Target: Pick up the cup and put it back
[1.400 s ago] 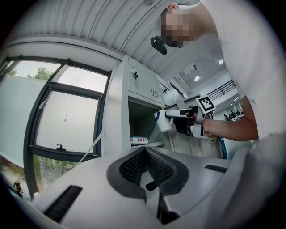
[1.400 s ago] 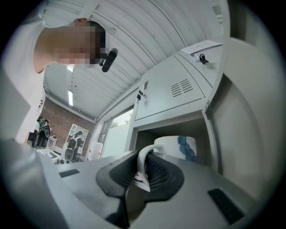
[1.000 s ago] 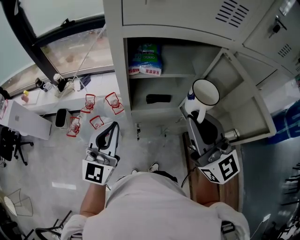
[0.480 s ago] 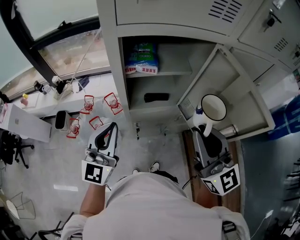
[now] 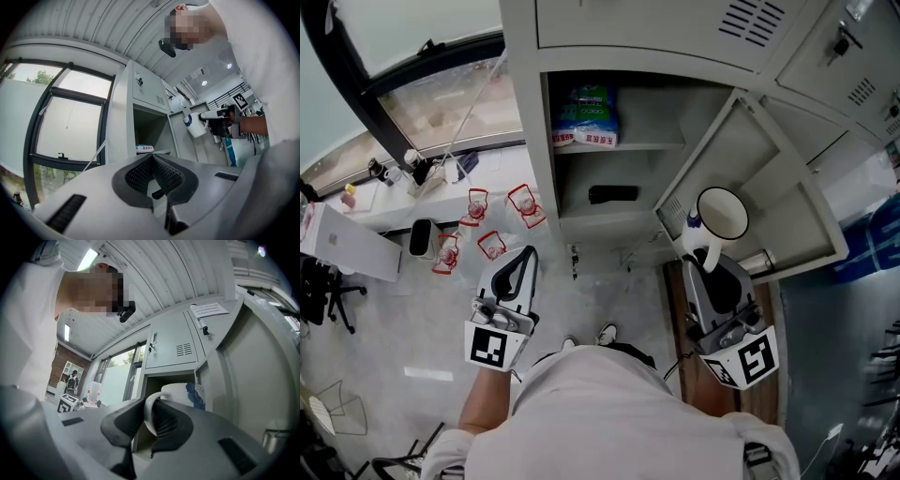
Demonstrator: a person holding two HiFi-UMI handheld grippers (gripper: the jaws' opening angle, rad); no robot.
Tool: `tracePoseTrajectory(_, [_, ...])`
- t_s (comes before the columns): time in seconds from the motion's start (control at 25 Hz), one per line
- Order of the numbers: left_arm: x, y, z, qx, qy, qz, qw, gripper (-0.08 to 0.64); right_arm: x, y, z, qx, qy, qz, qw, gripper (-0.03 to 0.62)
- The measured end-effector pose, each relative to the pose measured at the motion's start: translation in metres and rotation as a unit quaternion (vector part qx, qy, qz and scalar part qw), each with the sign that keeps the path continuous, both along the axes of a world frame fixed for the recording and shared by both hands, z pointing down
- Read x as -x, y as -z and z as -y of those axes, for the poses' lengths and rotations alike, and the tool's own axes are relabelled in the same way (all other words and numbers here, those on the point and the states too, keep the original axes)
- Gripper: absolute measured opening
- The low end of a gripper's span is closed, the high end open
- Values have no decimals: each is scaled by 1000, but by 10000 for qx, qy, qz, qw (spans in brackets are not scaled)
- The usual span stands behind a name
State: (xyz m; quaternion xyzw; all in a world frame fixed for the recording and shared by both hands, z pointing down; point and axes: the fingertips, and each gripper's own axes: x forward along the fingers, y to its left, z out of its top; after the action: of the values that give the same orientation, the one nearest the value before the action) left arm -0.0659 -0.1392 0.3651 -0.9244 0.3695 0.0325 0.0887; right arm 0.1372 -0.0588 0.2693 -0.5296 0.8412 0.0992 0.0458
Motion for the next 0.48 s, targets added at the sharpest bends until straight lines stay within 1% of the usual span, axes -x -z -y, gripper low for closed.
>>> tracePoseTrajectory(0.48, [1, 4, -4, -59, 141, -56, 9999, 20, 16, 12, 40, -282, 353, -209, 9988, 52])
